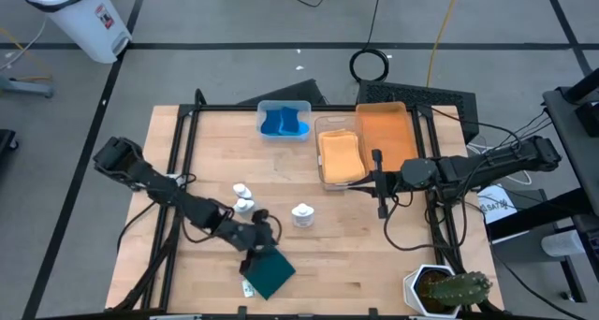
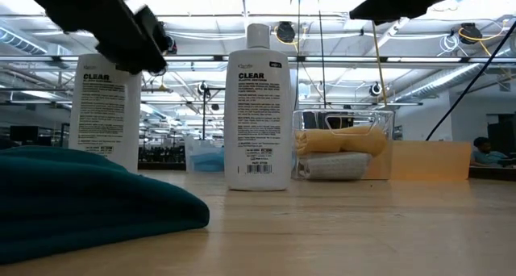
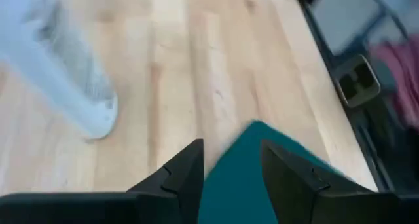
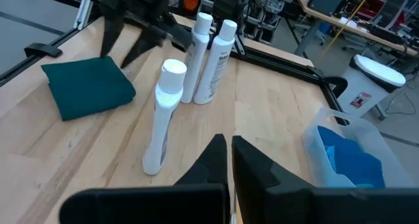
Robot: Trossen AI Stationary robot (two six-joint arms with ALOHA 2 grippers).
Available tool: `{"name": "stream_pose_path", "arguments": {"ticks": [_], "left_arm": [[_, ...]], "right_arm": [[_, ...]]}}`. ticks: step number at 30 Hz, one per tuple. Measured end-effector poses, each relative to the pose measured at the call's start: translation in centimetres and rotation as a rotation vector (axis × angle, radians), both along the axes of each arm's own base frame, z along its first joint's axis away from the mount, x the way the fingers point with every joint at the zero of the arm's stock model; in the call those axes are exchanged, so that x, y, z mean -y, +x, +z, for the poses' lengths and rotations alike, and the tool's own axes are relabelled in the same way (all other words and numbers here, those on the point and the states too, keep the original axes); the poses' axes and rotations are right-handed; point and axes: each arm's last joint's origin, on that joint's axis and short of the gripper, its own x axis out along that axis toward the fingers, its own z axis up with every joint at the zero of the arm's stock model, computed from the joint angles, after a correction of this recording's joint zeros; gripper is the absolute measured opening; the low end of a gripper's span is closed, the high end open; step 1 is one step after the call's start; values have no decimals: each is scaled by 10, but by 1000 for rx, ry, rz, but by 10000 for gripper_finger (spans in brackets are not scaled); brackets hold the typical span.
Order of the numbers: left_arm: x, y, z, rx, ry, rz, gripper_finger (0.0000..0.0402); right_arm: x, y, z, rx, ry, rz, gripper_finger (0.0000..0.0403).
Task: Pick & Place Kitchen Items
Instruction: Put the dark green towel into the transparent bin
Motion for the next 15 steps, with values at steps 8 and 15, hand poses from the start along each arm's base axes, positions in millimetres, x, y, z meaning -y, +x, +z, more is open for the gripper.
{"name": "stream_pose_path", "arguments": {"ticks": [8, 15], "left_arm": [[1, 17, -11, -92, 63, -179, 152], [12, 17, -47, -216, 73, -421, 152]], "right_arm": [[0, 0, 0, 1, 1, 0, 0], [0, 0, -5, 11, 2, 0, 0]]}}
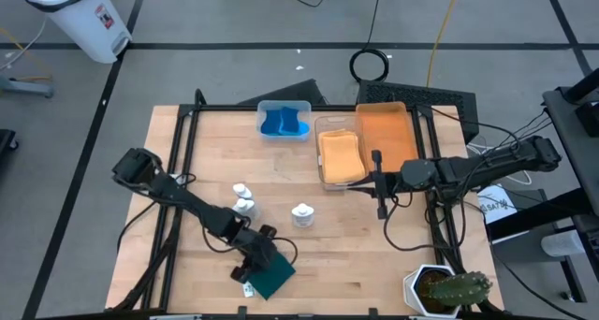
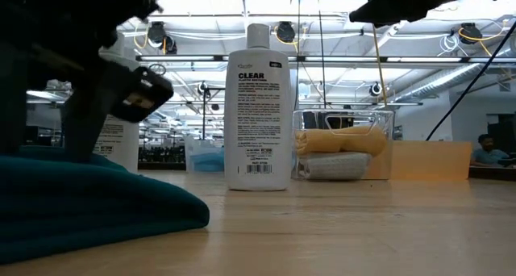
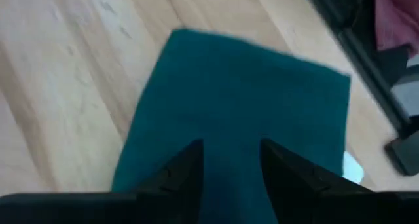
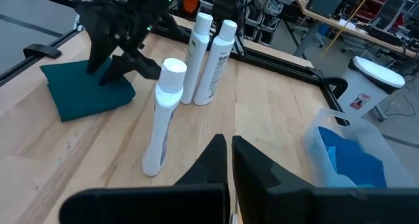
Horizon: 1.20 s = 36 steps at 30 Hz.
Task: Pick & Place Kitchen Items
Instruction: Put the dark green towel into the transparent bin
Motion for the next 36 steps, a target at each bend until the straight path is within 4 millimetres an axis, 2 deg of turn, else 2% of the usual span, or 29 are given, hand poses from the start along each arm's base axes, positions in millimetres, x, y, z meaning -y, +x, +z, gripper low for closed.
{"name": "stream_pose_path", "arguments": {"ticks": [7, 15, 21, 26, 29, 32, 36], "left_arm": [[0, 3, -13, 17, 104, 27, 152], [-4, 9, -30, -25, 116, 38, 152], [-8, 2, -12, -34, 92, 108, 152], [-11, -1, 18, 58, 45, 150, 152], [-13, 0, 30, 137, 69, 202, 152], [-17, 2, 30, 159, 103, 228, 152], [-34, 12, 13, 57, 86, 353, 158]], "right_arm": [[0, 0, -2, 7, -5, 2, 0], [0, 1, 0, 21, -2, 2, 0], [0, 1, 0, 22, -2, 2, 0], [0, 0, 0, 22, -2, 2, 0], [0, 1, 0, 22, -2, 2, 0], [0, 1, 0, 22, -2, 2, 0], [0, 1, 0, 20, 5, 0, 0]]}}
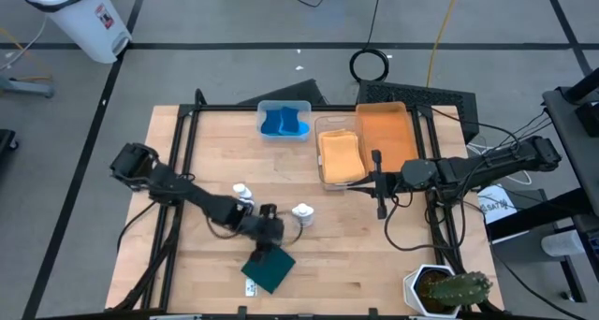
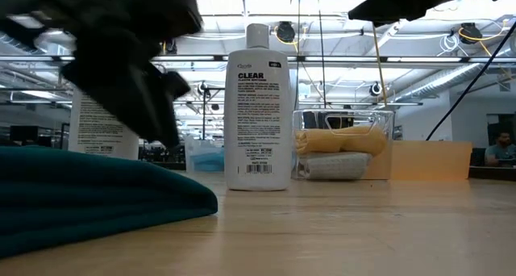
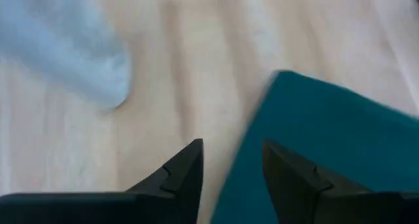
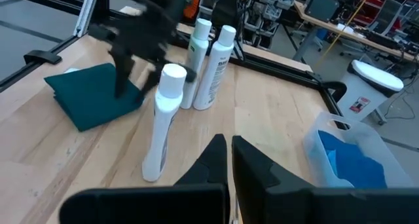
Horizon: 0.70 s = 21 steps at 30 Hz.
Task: Pick & Place Kitchen Items
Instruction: Put the dark green towel into the transparent bin
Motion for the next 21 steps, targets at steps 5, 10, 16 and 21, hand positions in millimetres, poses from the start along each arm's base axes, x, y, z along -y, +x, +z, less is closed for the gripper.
{"name": "stream_pose_path", "arguments": {"ticks": [5, 10, 16, 21], "left_arm": [[-20, 10, -2, -85, -233, 178, 198], [-29, 12, -3, -138, -316, 208, 255], [-24, 9, -3, -105, -235, -69, 293], [-28, 11, -10, -122, -203, -74, 293]], "right_arm": [[0, 0, -1, -7, -1, 0, 0], [0, 0, -1, -7, -2, 0, 0], [0, 0, -1, -7, -2, 0, 0], [0, 0, -1, -7, -1, 0, 0]]}}
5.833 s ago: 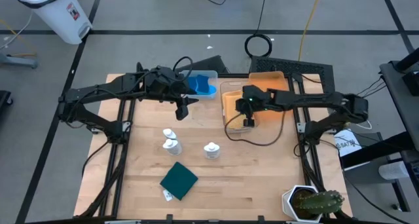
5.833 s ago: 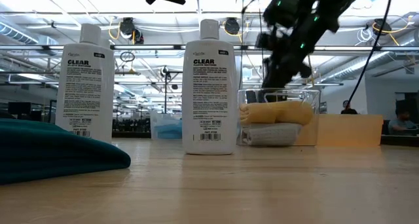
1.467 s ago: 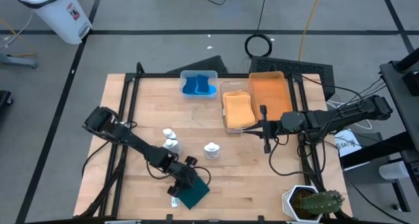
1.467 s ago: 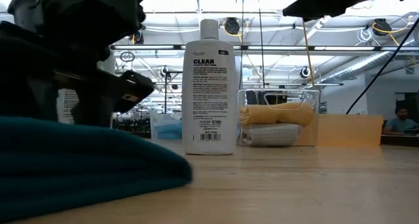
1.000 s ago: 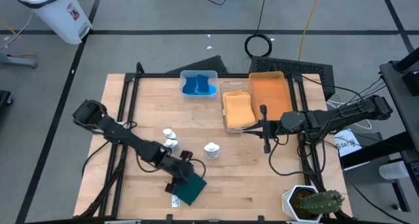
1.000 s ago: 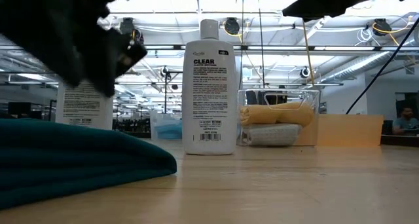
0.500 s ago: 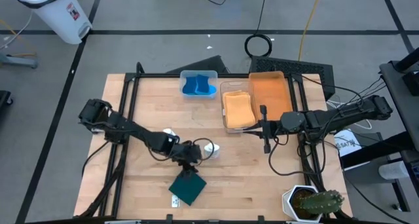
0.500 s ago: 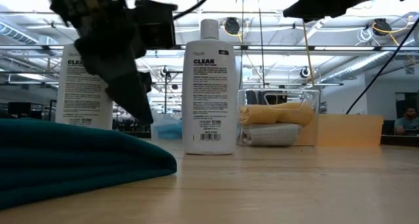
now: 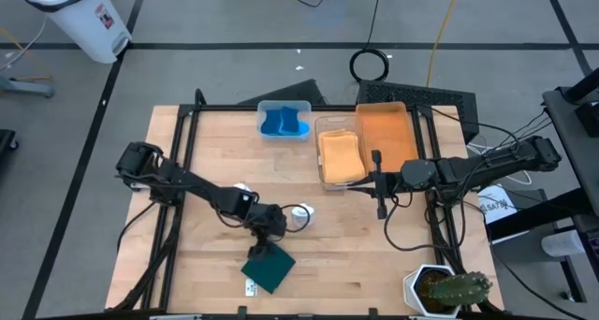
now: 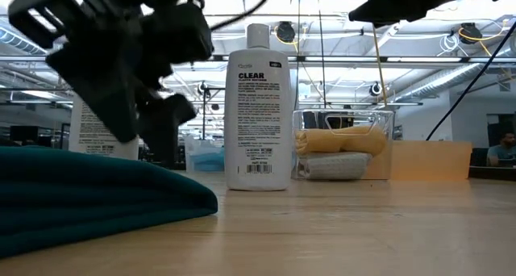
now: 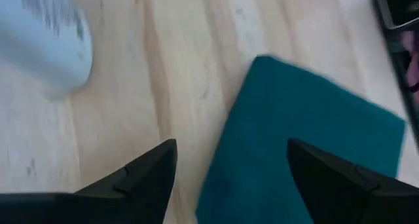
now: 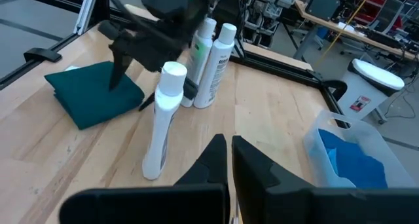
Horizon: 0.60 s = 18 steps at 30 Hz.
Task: Pick & Place Kitchen Items
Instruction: Put the dark green towel into the transparent bin
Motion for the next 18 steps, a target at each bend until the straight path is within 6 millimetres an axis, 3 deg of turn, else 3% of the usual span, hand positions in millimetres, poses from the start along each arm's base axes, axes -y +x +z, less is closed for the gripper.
{"name": "stream_pose_path", "arguments": {"ticks": [7, 18], "left_arm": [[5, 2, -23, -91, -32, -38, 270], [15, -4, -30, -152, -36, -87, 214]], "right_arm": [[0, 0, 0, -4, -1, 0, 0], [0, 0, 0, -5, -1, 0, 0]]}}
